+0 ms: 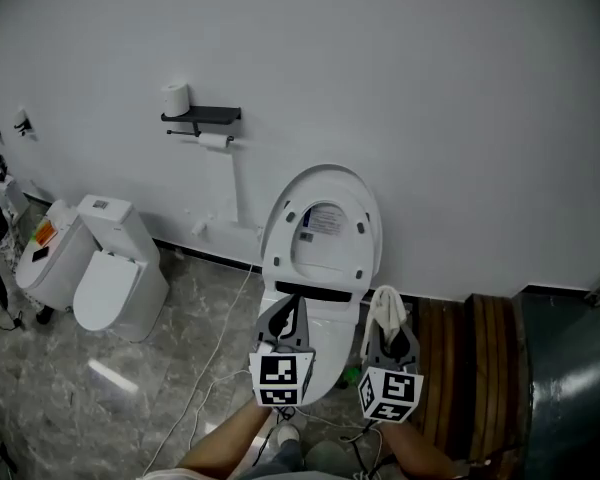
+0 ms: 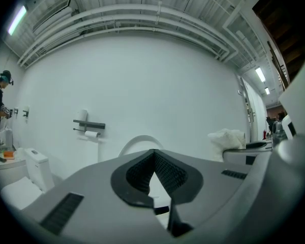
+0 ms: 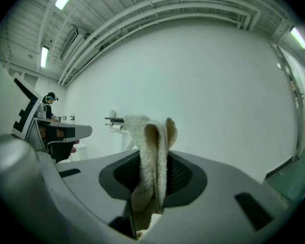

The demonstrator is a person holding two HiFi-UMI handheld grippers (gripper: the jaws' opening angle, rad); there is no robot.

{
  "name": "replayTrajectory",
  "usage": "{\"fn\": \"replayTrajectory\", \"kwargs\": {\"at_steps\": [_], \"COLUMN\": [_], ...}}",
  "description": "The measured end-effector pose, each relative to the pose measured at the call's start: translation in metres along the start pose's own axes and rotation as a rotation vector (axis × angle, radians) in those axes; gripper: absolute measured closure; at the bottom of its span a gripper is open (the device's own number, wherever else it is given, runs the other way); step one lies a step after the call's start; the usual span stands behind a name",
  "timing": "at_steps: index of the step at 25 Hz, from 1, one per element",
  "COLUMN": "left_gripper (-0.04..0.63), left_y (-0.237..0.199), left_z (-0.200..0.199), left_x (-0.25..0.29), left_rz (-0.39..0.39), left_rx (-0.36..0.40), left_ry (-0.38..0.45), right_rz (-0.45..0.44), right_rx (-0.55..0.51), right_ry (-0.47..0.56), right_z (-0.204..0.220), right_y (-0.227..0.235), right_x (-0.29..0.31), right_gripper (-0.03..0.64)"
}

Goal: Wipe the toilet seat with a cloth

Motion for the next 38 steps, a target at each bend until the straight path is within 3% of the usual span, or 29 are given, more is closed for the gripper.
{"fn": "replayTrajectory", "kwargs": {"at_steps": [9,12,19,26,33,38], "left_gripper": [0.597,0.597,0.597,0.597,0.597,0.597], "left_y": [-0.010,-0.012,-0.017,-0.015,-0.020,-0.034], "left_z": [0.048,0.067,0.088,0.105,0.115,0.117], "left_x": [0.048,0.059,0.090,0.125,0.149,0.161], "left_rz": [-0.045,-0.058,-0.056,-0.061,-0.085,-0.102], "left_rx": [-0.024,-0.021,0.042,0.051,0.040,0.049], "left_ry": [-0.050,-0.086,-0.105,-0.105,-0.113,-0.105], "right_rz": [-0.031,-0.050,-0.119,-0.134,-0.074,-0.049], "right_rx": [-0.060,-0.139,-0.416,-0.813,-1.202,-1.341], "right_ry": [-0.040,-0.086,-0.133,-0.097,-0.033,-0.074], "right_z": [0.034,0.049,0.073,0.080,0.079,0.089], "right_y": [0.015,0.020,0.032,0.029,0.024,0.031], "right_x": [0.067,0.095,0.173,0.239,0.290,0.318], "right_gripper": [0.522,0.522,0.522,0.522,0.522,0.522]}}
Point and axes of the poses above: the fingertips, and each gripper's own axes: x forward along the fingers, y to its right, z out of its underside, the point moved 3 cm from there along -x, backward along the fingers, and after that the axes turned 1 degree about -x, right-handed, at the moved point
